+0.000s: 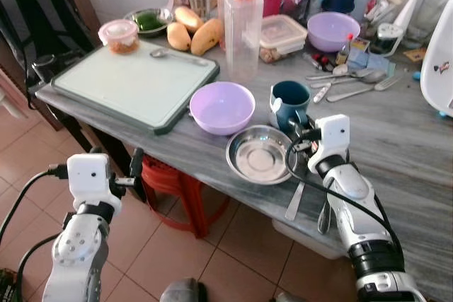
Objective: Setting the table
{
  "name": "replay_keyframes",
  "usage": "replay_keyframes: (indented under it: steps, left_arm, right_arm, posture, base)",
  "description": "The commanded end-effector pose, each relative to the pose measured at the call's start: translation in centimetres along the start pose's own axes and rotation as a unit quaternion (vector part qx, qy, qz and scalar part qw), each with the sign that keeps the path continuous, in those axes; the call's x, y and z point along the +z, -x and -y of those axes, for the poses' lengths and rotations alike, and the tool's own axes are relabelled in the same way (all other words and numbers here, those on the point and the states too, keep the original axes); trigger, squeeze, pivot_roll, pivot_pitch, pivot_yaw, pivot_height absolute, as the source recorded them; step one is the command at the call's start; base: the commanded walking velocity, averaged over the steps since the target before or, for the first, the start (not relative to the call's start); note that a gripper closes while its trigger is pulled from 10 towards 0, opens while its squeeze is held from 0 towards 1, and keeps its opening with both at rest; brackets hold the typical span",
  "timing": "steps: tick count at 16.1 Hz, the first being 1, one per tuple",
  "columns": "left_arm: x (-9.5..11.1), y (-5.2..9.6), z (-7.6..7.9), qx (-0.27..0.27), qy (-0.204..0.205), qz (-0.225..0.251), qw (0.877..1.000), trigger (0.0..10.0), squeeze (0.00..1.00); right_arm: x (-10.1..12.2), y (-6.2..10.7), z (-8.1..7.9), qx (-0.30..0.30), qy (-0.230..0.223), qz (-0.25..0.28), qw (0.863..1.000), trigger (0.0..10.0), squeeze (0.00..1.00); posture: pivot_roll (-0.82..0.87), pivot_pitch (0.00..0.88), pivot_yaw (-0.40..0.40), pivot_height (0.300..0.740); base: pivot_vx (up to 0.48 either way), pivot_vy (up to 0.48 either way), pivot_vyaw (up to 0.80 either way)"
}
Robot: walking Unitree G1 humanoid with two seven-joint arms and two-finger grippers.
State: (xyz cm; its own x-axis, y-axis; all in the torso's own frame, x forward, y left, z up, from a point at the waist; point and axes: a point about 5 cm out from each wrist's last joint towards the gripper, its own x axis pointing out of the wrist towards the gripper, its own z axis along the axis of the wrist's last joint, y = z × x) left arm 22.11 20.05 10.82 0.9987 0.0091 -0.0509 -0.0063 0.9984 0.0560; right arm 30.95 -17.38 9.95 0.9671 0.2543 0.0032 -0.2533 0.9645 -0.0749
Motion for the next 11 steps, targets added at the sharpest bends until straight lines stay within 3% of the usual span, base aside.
replay_keyframes:
  steps: [1,2,3,11]
  left_arm:
    - [0.4,0.1,-0.3,-0.001,-0.005,0.005,1.000,10.0,0.00]
    - [0.5,0.0,-0.3,-0.001,-0.005,0.004,1.000,10.0,0.00]
    - [0.5,0.0,-0.3,-0.001,-0.005,0.004,1.000,10.0,0.00]
    - [0.1,-0.5,0.2,0.002,0.006,-0.004,1.000,10.0,0.00]
  right_arm:
    - [0.5,-0.4,-0.1,0.008,0.003,0.013,1.000,10.0,0.00]
    - [0.4,-0.5,0.0,0.009,0.004,0.013,1.000,10.0,0.28]
    - [0.3,-0.5,0.0,0.010,0.005,0.013,1.000,10.0,1.00]
    - [2.1,0.1,0.5,-0.014,0.043,0.063,0.997,10.0,1.00]
  posture:
    - [0.11,0.059,0.062,0.740]
    - [0.11,0.057,0.062,0.740]
    - [0.11,0.056,0.060,0.740]
    - [0.09,0.018,0.045,0.740]
  base:
    - [0.000,0.000,0.00]
    - [0.000,0.000,0.00]
    - [0.000,0.000,0.00]
    - [0.000,0.000,0.00]
